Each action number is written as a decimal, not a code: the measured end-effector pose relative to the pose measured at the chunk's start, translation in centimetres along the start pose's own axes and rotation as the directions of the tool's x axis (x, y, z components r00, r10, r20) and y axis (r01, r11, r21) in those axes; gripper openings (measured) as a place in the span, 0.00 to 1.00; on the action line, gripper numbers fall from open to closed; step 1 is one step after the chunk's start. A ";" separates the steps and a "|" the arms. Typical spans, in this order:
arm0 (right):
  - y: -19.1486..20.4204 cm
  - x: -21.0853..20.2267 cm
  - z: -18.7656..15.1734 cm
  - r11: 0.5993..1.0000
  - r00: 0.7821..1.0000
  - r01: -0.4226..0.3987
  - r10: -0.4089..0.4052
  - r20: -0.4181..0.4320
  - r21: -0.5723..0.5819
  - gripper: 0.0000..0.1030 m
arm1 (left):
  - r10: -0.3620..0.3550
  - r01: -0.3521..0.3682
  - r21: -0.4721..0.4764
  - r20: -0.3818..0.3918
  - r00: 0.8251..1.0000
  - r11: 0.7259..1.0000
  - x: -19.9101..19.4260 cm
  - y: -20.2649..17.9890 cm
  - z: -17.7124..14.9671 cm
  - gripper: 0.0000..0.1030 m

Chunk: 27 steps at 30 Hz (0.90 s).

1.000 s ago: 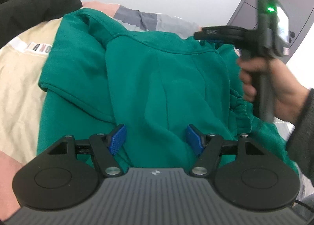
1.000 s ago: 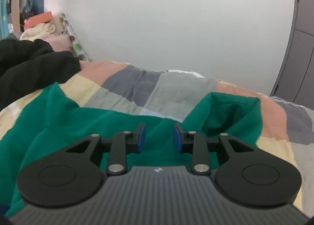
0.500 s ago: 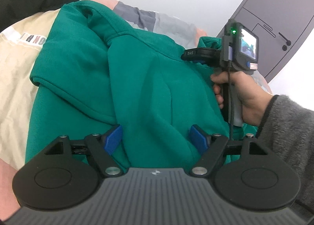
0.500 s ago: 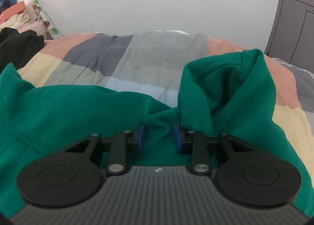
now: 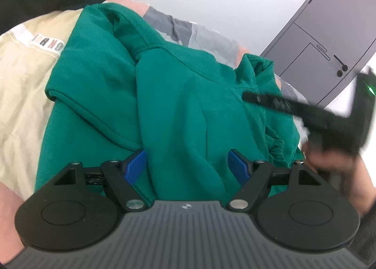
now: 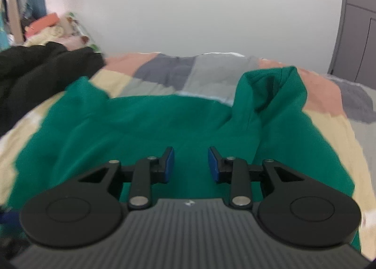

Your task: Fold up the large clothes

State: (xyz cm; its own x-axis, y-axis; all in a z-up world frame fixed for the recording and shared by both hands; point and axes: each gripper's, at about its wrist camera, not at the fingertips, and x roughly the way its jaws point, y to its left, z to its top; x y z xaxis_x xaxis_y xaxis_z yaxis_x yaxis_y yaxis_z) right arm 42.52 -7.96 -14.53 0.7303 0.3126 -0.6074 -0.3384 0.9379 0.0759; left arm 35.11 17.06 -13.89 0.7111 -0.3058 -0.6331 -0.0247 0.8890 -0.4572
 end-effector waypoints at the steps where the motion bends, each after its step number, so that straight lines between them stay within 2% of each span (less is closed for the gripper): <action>1: 0.2 -1.2 -0.7 1.000 1.000 -0.019 0.019 0.001 -0.004 0.33 | 0.003 -0.003 0.001 0.009 1.000 1.000 -0.2 0.0 -0.1 0.78; 4: 1.0 -3.5 -2.4 0.997 0.997 -0.072 0.072 -0.006 -0.014 0.33 | 0.004 -0.004 0.013 0.017 1.000 1.000 -0.9 -0.2 -0.4 0.78; 7: 1.6 -5.0 -4.1 0.994 0.994 -0.110 0.109 -0.023 -0.021 0.33 | -0.003 0.003 0.024 -0.009 1.000 1.000 -0.6 -0.3 -0.9 0.77; 10: 1.4 -4.7 -5.7 0.991 0.989 -0.133 0.131 -0.064 -0.019 0.33 | 0.029 -0.027 0.054 -0.028 0.999 0.998 0.2 -0.6 -1.4 0.77; 14: -0.4 -3.8 -7.4 0.985 0.983 -0.160 0.165 -0.084 0.066 0.32 | 0.048 -0.044 0.087 -0.042 0.998 0.995 1.1 -1.1 -2.2 0.77; 21: -0.6 -2.8 -8.0 0.979 0.985 -0.148 0.158 -0.063 0.138 0.31 | 0.043 -0.038 0.087 -0.057 0.997 0.996 2.4 -0.9 -1.9 0.77; 27: -1.6 -4.5 -8.3 0.968 0.979 -0.186 0.197 -0.050 0.169 0.33 | 0.029 -0.027 0.054 -0.041 0.999 0.998 -0.3 -0.3 -2.0 0.78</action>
State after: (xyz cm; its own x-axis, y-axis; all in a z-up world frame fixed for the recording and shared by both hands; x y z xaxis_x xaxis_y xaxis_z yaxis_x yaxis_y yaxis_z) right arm 34.88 -12.07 -18.47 0.6189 0.4834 -0.6190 -0.3634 0.8750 0.3199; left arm 33.54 16.24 -14.82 0.6805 -0.2937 -0.6713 -0.0054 0.9141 -0.4054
